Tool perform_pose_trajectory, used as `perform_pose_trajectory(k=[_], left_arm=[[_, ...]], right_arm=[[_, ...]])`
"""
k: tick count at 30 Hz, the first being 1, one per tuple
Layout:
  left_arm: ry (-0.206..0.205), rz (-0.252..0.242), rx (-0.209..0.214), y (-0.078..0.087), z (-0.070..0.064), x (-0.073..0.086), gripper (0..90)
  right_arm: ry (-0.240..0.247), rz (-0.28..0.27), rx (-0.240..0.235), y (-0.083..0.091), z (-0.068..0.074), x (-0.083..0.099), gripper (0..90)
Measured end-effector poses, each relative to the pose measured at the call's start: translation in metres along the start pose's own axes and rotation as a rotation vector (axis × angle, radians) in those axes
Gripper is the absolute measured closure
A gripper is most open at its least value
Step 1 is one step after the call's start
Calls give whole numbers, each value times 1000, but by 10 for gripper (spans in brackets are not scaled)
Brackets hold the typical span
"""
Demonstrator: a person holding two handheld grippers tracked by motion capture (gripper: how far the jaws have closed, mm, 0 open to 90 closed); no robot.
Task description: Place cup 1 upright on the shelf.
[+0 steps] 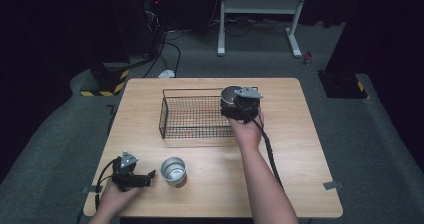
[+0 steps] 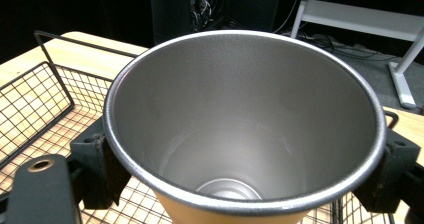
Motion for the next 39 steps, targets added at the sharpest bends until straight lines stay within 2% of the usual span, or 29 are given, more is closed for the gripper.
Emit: perform_pose_trajectory(k=[6, 17, 39], left_arm=[[0, 0, 1, 0, 0, 0, 1], [-1, 2, 3, 0, 0, 0, 1], [0, 0, 2, 0, 0, 0, 1]], right_arm=[[-6, 1, -1, -4, 3, -1, 136], [-17, 45, 13, -13, -1, 11, 136], [-9, 109, 11, -24, 5, 31, 136]])
Point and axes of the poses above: each handheld gripper's, and its own axes: y roughly backward along the jaws, x roughly out of its underside, z roughly to its left, the point moved 8 cm from there along -y, roughly forward along the jaws, and after that the axes turned 15 degrees about -z, right-handed, at the moved point
